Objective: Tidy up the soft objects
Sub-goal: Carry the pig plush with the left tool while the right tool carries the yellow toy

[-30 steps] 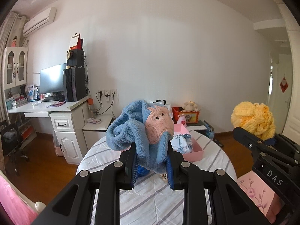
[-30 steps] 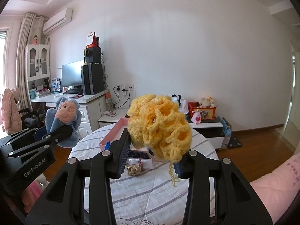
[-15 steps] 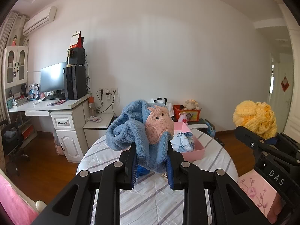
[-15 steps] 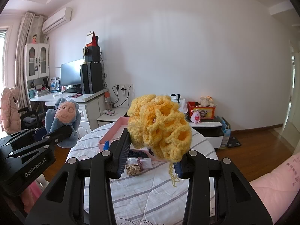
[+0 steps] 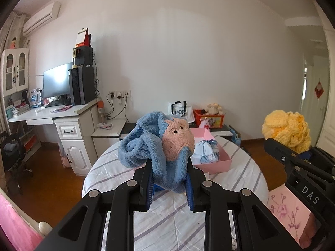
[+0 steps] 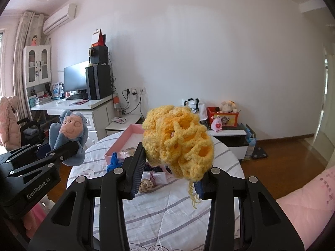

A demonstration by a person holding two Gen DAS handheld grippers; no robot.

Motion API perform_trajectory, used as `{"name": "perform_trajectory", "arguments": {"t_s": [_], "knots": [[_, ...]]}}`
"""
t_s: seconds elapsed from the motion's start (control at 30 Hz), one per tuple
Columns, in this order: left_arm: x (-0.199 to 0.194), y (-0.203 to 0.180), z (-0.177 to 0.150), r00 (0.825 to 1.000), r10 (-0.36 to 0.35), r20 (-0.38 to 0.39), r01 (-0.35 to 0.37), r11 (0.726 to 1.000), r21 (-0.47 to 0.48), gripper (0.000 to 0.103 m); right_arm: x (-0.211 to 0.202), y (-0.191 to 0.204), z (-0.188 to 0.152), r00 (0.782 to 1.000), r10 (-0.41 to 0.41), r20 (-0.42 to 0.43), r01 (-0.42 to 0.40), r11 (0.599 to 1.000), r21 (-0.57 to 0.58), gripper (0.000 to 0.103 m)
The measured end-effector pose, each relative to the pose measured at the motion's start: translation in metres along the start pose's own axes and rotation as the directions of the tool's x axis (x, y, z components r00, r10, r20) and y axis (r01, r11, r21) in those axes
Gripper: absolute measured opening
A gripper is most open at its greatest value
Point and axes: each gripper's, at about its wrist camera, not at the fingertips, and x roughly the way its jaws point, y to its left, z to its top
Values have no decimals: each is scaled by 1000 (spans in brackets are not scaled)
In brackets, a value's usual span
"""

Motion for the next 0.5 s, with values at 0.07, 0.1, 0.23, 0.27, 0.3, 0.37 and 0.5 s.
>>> {"name": "perform_trajectory", "arguments": {"t_s": [0.07, 0.1, 0.23, 0.27, 0.3, 0.37, 0.5], "knots": [[7, 1, 2, 1000, -2, -14, 2, 1000, -1, 22, 5, -1, -1, 1000, -2, -10, 2, 1000, 1, 38], [10, 3, 4, 1000, -4, -20, 4, 1000, -1, 22, 8, -2, -1, 1000, -3, -18, 3, 1000, 2, 38], [29, 7, 9, 999, -13, -47, 12, 1000, -11, 22, 23, -2, -2, 999, -1, -52, 1, 1000, 2, 38], [34, 8, 10, 999, -13, -52, 12, 1000, -11, 22, 29, -1, -3, 998, -2, -63, 2, 1000, 3, 38], [40, 9, 12, 998, -12, -59, 11, 1000, -10, 22, 32, -1, -3, 998, -3, -69, 3, 1000, 4, 38], [54, 10, 14, 997, -9, -78, 8, 1000, -4, 22, 43, -1, -5, 996, -1, -90, 2, 1000, 11, 38], [90, 13, 21, 992, -12, -128, 12, 1000, 1, 22, 71, -3, -9, 991, 3, -137, 0, 1000, 27, 38]]}}
